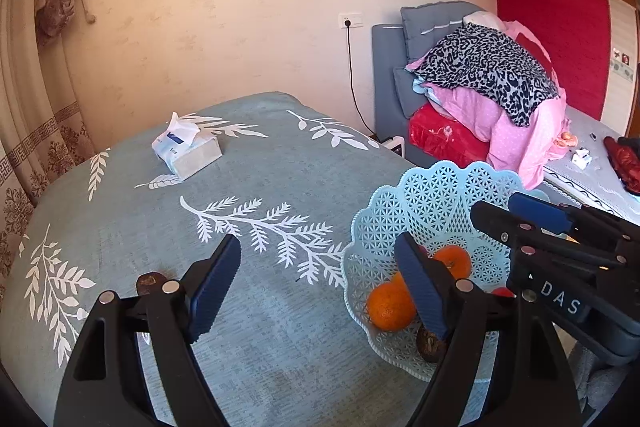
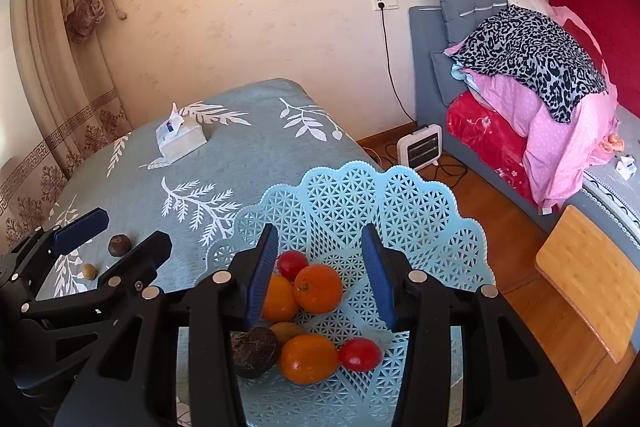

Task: Organize fruits
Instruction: 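Move both open tools back over the kiwi and last avocado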

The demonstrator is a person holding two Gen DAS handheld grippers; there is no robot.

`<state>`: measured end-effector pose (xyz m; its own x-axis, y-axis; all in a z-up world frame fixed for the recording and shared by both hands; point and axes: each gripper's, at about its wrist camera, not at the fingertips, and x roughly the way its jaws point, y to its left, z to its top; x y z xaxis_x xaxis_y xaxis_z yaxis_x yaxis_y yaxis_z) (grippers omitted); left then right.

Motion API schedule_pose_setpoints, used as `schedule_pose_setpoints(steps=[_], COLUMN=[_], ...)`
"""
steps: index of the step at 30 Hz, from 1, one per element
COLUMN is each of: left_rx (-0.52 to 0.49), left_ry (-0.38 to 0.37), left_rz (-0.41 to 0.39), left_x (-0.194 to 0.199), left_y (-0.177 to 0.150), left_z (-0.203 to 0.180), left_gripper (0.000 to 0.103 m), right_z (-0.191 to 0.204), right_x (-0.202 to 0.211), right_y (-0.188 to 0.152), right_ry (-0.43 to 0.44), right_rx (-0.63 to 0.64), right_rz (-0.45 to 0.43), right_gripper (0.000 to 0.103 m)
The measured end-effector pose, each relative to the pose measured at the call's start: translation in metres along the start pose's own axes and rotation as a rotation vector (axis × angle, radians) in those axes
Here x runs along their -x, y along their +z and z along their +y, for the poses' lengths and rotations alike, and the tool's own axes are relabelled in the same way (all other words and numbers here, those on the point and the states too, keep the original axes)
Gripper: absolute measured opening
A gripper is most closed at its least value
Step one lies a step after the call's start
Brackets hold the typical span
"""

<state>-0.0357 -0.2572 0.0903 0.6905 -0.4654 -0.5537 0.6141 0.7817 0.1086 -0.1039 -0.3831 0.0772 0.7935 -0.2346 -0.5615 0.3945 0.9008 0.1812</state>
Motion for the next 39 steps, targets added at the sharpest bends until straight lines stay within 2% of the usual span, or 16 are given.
schedule_pose_setpoints(steps=[17,39], left_rx=[0.072,0.276], left_ry=[0.050,0.279], left_rz=[0.000,0.116], left_x=[0.012,0.007], left_y=[-0.015,-0.072], left_z=[0.040,0.170], left_gripper=[0.082,0.082], right_z=[0.043,0.127], right_x=[-0.008,-0.029], right_y=[0.003,-0.007], right_ry=[0.042,0.152], right_rx=[0.077,0.208], right_rz=[0.009,0.059], right_gripper=[0.045,0.046])
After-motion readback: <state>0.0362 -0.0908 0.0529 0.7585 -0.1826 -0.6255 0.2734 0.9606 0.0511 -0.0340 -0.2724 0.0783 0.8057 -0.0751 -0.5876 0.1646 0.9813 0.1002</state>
